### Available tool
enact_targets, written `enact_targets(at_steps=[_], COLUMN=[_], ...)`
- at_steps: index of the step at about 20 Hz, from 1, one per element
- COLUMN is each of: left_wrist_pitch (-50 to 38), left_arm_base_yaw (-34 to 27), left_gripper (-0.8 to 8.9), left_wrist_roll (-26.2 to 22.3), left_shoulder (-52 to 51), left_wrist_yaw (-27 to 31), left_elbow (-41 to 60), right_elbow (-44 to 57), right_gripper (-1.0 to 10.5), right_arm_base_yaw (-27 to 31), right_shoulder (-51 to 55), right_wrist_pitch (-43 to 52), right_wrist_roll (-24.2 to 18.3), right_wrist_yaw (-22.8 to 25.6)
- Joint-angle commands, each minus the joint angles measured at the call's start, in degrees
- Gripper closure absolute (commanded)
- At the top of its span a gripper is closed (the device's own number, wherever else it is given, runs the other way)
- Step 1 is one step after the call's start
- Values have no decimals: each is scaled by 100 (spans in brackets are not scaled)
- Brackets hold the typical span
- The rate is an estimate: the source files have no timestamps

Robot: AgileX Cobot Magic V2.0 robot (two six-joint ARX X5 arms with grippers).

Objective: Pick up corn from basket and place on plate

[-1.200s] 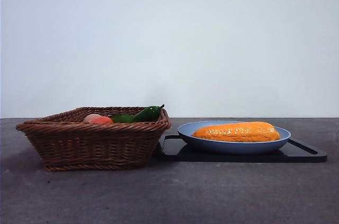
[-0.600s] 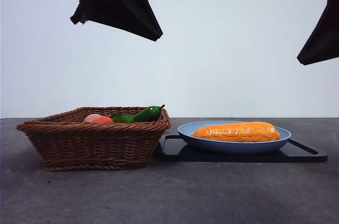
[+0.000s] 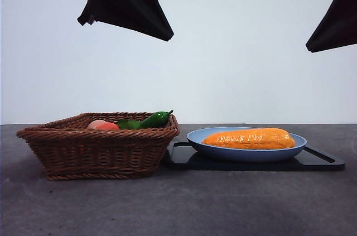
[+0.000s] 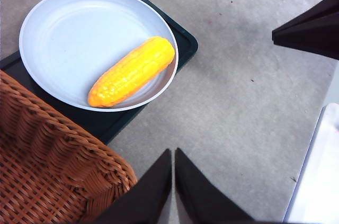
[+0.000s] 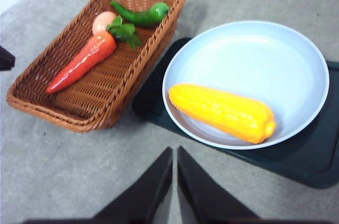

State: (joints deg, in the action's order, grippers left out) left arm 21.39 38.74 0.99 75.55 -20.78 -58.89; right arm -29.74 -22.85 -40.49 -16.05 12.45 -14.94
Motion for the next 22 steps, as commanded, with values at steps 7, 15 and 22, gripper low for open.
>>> enact_targets(at_steps=[7, 15, 22], left_wrist_pitch=[-63, -2455, -2603], left_arm_base_yaw=[-387, -2459, -3792], left_gripper=[806, 806, 806], left_wrist_roll=[-719, -1110, -1095], left_shoulder=[-293, -3119, -5729], left_wrist_yaw=[348, 352, 708], left_elbow=[-26, 2406, 4513], right_elbow=[-37, -37, -37], right_gripper=[945, 945, 945], right_arm_base_yaw=[-31, -31, -31], right_shoulder=[-15, -15, -15], right_wrist_pitch=[61, 66, 63], right_wrist_roll=[50, 50, 50], right_wrist_yaw=[4, 4, 4])
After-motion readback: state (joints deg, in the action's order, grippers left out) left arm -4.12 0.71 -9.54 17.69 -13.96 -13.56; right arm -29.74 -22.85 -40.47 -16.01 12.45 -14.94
